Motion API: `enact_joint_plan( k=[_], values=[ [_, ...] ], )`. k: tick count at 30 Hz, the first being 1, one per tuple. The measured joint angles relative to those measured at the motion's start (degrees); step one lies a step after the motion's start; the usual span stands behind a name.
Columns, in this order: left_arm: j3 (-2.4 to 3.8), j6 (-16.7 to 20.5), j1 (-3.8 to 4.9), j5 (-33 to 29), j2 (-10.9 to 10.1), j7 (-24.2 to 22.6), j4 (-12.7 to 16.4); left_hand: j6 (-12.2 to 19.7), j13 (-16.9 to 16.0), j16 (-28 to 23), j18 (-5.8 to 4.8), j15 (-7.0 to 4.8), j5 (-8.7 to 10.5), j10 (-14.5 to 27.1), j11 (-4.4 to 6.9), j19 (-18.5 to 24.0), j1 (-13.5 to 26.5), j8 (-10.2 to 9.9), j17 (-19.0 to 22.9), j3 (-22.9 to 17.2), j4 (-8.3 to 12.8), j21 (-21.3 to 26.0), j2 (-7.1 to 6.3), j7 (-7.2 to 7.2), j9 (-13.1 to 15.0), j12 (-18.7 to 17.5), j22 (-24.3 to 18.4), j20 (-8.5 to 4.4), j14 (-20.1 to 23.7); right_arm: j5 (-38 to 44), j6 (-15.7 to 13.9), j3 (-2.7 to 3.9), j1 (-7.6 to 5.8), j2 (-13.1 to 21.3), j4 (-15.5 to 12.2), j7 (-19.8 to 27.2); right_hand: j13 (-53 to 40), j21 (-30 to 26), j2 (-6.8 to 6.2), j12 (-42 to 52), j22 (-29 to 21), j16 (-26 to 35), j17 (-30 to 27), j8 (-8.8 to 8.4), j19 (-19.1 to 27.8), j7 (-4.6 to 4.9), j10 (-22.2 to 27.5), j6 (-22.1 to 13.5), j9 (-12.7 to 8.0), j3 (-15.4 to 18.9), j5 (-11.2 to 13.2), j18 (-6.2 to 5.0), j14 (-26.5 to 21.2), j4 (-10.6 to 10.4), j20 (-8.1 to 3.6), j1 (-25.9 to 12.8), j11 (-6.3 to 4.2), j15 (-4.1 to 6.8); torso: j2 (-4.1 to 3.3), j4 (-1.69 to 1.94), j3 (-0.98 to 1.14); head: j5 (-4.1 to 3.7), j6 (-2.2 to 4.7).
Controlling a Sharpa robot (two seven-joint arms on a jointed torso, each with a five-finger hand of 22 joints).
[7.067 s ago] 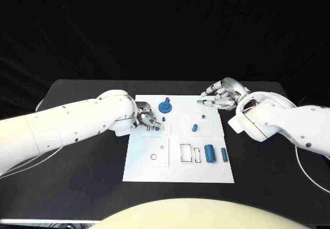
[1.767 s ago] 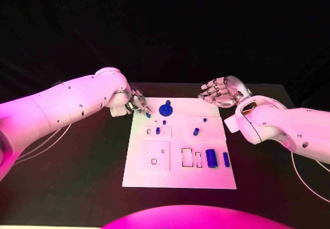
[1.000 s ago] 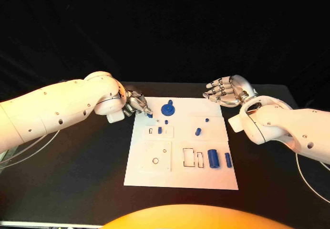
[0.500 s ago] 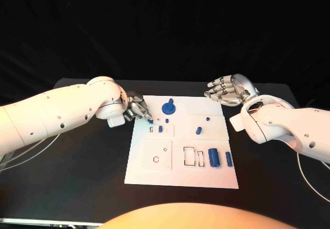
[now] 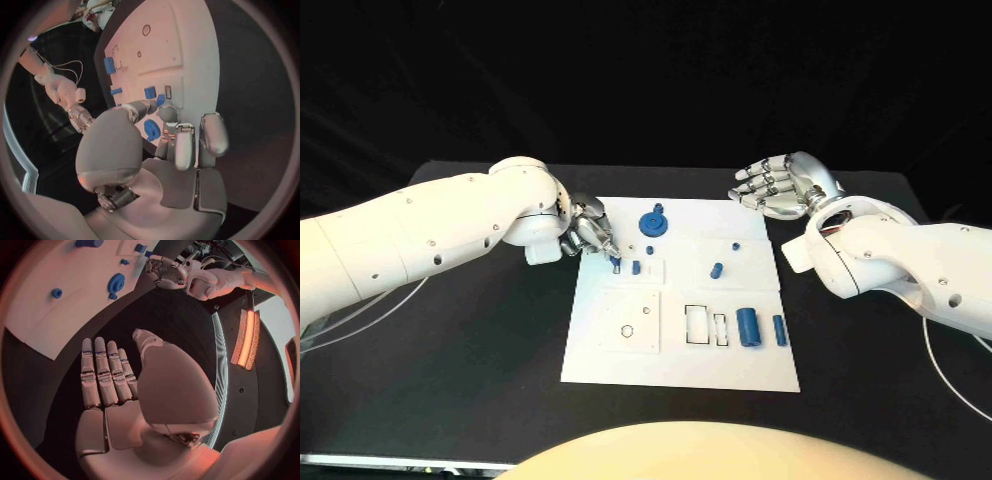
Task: Assemble the parts on the task board
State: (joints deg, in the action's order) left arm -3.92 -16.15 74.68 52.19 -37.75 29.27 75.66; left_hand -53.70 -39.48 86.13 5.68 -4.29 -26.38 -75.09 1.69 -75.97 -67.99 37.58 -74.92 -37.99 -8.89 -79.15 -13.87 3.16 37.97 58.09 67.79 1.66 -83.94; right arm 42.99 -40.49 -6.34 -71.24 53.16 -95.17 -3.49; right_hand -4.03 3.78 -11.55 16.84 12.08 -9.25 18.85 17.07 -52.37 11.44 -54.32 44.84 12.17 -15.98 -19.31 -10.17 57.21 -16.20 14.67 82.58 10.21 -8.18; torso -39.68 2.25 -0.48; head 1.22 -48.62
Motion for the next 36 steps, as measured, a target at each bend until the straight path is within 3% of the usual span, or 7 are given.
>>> enact_joint_plan(
  k=[15, 36],
  values=[
    [-0.03, -1.0, 0.00, 3.3, 0.5, 0.0, -0.1, -0.3, -0.1, 0.0, 0.00, 0.00, 0.02, -0.1, -0.08, 0.0, 0.0, -0.2, 0.0, 0.0, 0.0, 0.0, 0.00, 0.09, 0.0, 0.0, 0.0, 0.00, 0.0, 0.0, 0.0, 0.00, 0.02, 0.0, 0.0, 0.0, 0.0, 0.0, 0.00, 0.0, -0.1, 0.0, 0.0, 0.00, 0.0, 0.00, 0.0, 0.0, -0.1, -0.2, 0.0, 0.00, 0.0, 0.2, 0.00, 0.0, 0.00, 0.00, 0.05, 0.05, 0.05, -0.04, -0.35],
    [-0.64, -1.9, -0.01, 4.8, 1.2, 0.1, -0.3, -0.4, -0.1, 0.0, 0.00, 0.00, 0.13, -0.1, -0.11, 0.0, 0.0, 0.0, 0.0, 0.0, 0.0, 0.0, 0.00, 0.01, 0.1, 0.0, 0.0, 0.00, 0.0, 0.0, 0.0, -0.01, 0.03, 0.0, 0.1, -0.2, 0.2, 0.0, 0.00, 0.0, -0.4, 0.3, -0.2, 0.00, 0.0, 0.00, 0.0, 0.0, -0.1, -0.2, -0.2, 0.00, 0.0, 0.2, 0.00, 0.0, 0.00, 0.00, 0.08, 0.05, 0.05, -0.04, -0.55]
  ],
)
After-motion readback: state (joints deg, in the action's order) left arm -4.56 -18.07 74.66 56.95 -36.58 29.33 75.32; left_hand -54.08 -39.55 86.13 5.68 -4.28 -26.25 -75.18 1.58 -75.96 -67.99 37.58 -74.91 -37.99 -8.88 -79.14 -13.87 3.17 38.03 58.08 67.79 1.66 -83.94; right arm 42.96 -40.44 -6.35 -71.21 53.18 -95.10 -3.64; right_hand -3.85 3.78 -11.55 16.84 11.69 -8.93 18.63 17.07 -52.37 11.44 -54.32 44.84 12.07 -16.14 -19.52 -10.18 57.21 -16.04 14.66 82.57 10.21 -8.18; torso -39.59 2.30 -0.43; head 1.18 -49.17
